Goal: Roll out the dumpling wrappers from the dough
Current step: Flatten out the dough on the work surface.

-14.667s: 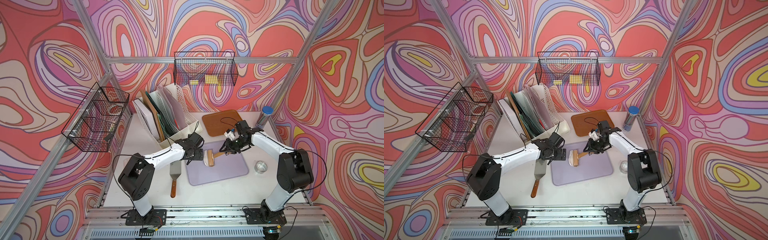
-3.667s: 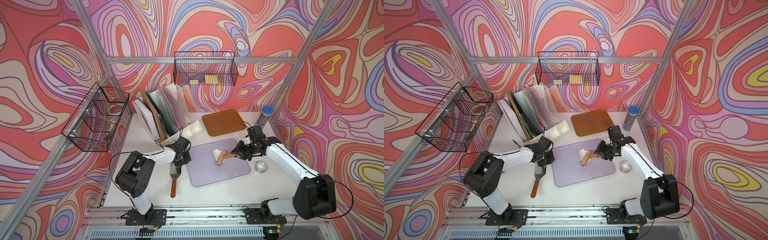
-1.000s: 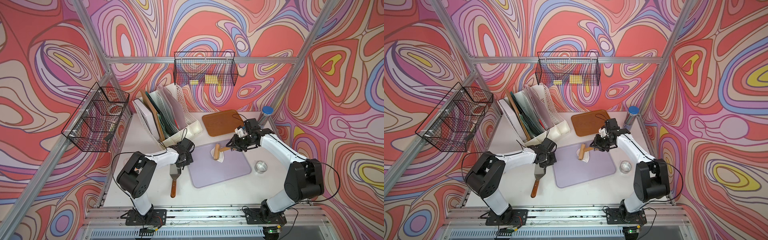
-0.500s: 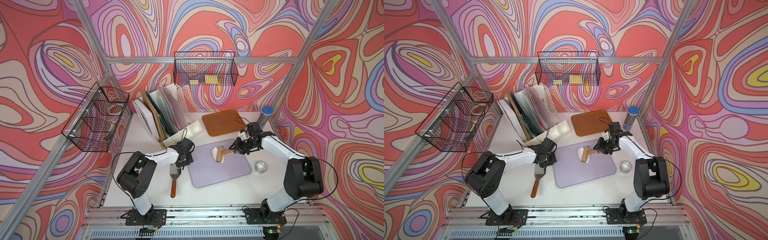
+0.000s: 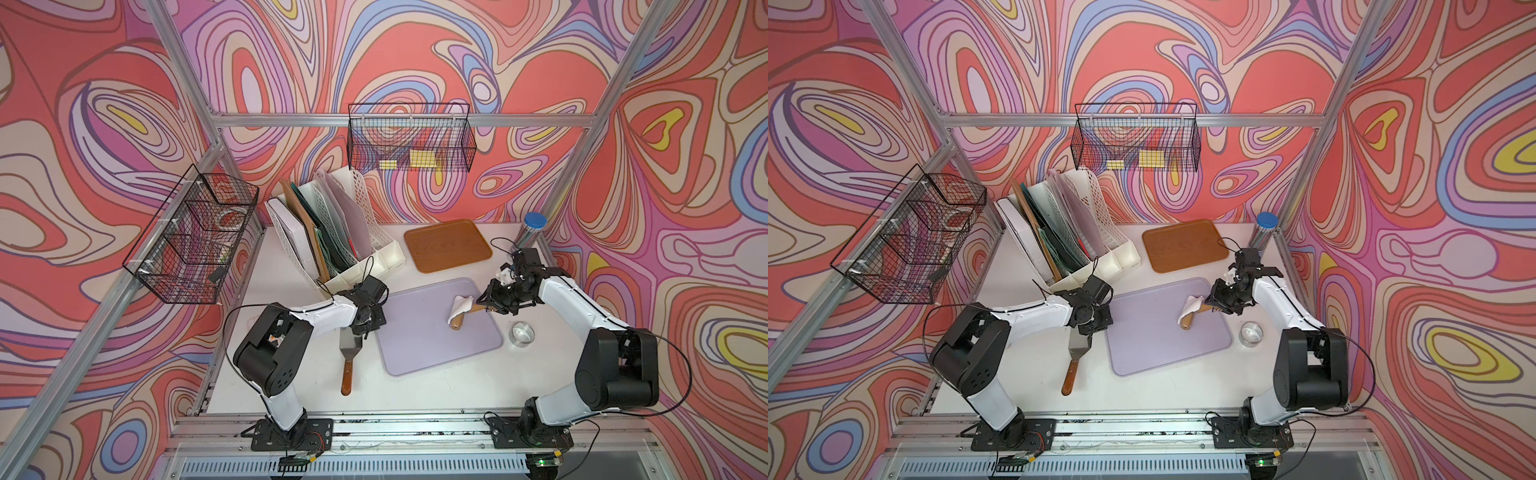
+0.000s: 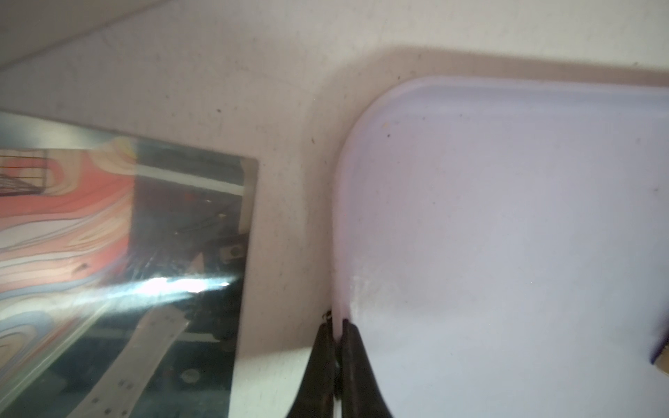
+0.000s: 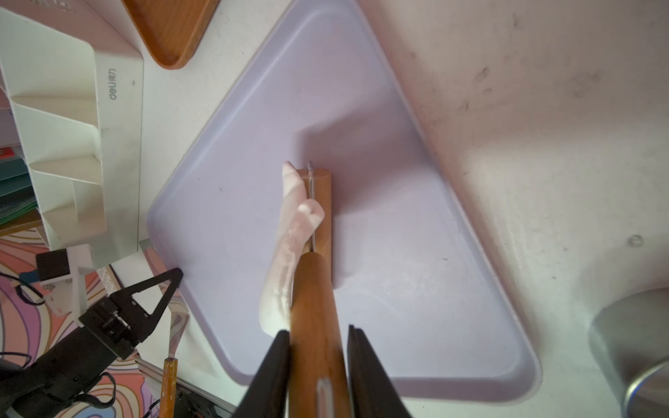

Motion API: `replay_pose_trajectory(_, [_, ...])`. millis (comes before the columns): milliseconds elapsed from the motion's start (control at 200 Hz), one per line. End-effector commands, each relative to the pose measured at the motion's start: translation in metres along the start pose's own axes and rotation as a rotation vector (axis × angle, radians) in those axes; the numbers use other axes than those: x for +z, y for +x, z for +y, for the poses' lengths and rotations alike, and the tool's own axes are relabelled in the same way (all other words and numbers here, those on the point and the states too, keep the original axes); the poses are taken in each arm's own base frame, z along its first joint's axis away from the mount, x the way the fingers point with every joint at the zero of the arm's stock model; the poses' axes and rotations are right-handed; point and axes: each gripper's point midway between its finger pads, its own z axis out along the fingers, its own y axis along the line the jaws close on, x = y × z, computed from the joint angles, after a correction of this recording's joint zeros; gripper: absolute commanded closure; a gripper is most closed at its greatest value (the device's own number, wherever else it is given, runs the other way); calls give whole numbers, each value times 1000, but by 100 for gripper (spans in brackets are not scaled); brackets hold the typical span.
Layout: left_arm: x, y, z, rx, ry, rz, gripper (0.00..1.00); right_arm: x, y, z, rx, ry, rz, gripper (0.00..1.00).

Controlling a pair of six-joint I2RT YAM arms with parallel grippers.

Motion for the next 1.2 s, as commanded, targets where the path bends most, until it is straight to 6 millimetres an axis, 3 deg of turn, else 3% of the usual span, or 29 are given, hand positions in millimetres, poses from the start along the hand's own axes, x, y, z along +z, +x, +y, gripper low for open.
replay_pose_trajectory(0, [5, 9, 12, 20, -37, 32, 100, 2, 18, -91, 43, 441, 44, 100])
replay_pose_trajectory(105, [4, 7, 11, 19, -31, 27, 100, -11, 8, -61, 10, 318, -13, 100])
replay_pose_trajectory(220, [5, 7, 9, 19, -26, 29, 100, -23, 3, -5, -94, 168, -40, 100])
replay_pose_trajectory(376, [5, 7, 7, 19, -15, 29, 100, -17, 15, 65, -235, 24, 10, 100])
replay_pose_trajectory(526, [3, 8, 8, 21, -13, 25, 100, -9, 36, 110, -389, 8, 70, 100])
replay_pose_trajectory(641, [3, 7, 7, 23, -7, 25, 100, 5, 47, 119, -467, 90, 101, 100])
replay_pose_trajectory(846, [2, 7, 4, 19, 4, 25, 100, 15, 44, 136, -444, 12, 77, 100])
replay_pose_trajectory(971, [1, 6, 3, 19, 7, 23, 100, 24, 40, 128, -432, 43, 70, 100])
replay_pose_trajectory(1197, [2, 7, 1, 21, 14, 29, 100, 62, 49, 117, -365, 41, 160, 100])
